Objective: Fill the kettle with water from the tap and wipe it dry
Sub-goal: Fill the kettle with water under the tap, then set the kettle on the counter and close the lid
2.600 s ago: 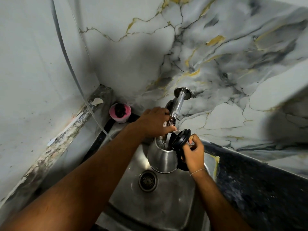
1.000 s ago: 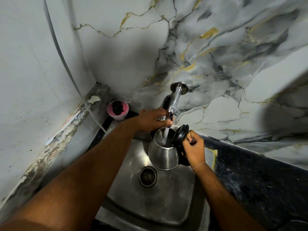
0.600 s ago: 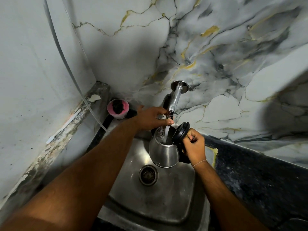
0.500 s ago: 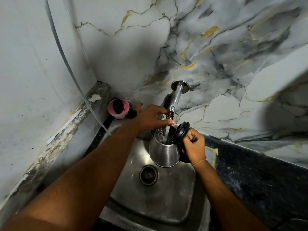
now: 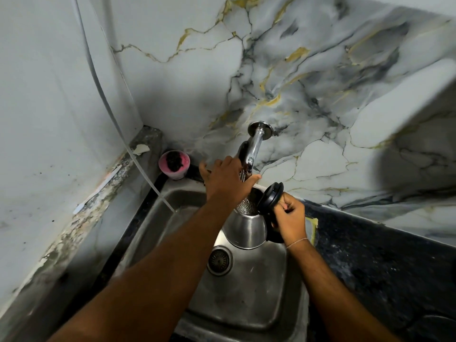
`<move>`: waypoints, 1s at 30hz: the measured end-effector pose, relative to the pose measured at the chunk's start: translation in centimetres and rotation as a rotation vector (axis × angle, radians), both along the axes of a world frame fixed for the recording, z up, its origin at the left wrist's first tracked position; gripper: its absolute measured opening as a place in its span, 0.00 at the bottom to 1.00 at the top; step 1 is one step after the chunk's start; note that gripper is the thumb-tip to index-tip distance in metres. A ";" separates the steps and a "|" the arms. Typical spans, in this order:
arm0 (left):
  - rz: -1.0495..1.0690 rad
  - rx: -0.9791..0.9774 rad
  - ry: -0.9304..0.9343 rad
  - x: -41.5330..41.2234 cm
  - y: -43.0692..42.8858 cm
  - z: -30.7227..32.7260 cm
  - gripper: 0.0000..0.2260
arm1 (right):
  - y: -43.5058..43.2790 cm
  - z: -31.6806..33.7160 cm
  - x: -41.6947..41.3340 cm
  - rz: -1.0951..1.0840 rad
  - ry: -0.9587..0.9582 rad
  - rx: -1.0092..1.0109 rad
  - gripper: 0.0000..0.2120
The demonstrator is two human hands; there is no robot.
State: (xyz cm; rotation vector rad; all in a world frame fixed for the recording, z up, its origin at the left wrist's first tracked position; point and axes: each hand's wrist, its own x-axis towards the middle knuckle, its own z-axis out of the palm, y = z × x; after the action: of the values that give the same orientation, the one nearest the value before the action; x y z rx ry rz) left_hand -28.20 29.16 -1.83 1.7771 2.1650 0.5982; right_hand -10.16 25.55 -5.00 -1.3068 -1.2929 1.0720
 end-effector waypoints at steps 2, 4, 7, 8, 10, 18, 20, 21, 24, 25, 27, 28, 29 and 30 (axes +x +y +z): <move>0.032 0.051 0.011 0.4 -1.3 -0.2 0.25 | -1.2 0.2 1.3 -0.041 -0.009 0.001 0.17; 0.075 0.183 -0.026 1.1 -3.3 -0.9 0.22 | -2.6 0.3 3.1 -0.079 -0.023 0.002 0.17; 0.123 0.264 -0.083 2.3 -6.9 -2.3 0.24 | -5.2 0.1 6.5 -0.126 -0.004 0.009 0.21; 0.102 0.242 -0.078 3.0 -8.2 -2.7 0.25 | -6.2 0.2 8.0 -0.145 0.013 0.008 0.23; 0.006 0.221 -0.037 4.3 -10.8 -3.7 0.27 | -8.3 0.3 11.2 -0.183 0.023 -0.005 0.23; -0.375 0.097 0.129 11.5 -20.1 -7.4 0.29 | -18.3 1.7 26.1 -0.290 -0.029 -0.022 0.25; -0.437 0.044 0.181 13.3 -22.2 -8.4 0.30 | -20.5 1.6 28.9 -0.313 -0.037 -0.033 0.26; -0.464 0.026 0.205 14.3 -23.1 -8.8 0.30 | -21.6 1.5 30.4 -0.326 -0.028 -0.037 0.27; -0.508 -0.010 0.244 17.1 -25.7 -9.2 0.29 | -24.2 0.5 34.4 -0.340 -0.009 -0.052 0.29; -0.513 -0.021 0.245 17.8 -26.4 -9.1 0.29 | -24.7 0.2 35.3 -0.341 -0.009 -0.058 0.29; -0.526 -0.055 0.267 19.3 -27.9 -9.0 0.28 | -25.6 -0.6 36.7 -0.352 -0.011 -0.077 0.27; -0.534 -0.076 0.292 19.8 -28.6 -9.1 0.29 | -25.9 -1.0 37.3 -0.354 -0.020 -0.096 0.24; -0.541 -0.100 0.316 20.2 -29.4 -9.2 0.29 | -26.2 -1.6 37.9 -0.355 -0.023 -0.119 0.21; -0.542 -0.120 0.325 20.3 -30.0 -9.3 0.29 | -26.3 -2.4 38.4 -0.357 -0.007 -0.139 0.18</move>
State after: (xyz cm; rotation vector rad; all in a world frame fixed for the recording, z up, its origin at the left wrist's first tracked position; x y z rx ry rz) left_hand -7.88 -0.84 -11.12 2.3823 1.7139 0.0507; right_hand 28.22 -0.70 -7.37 -1.5759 -0.9549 0.9156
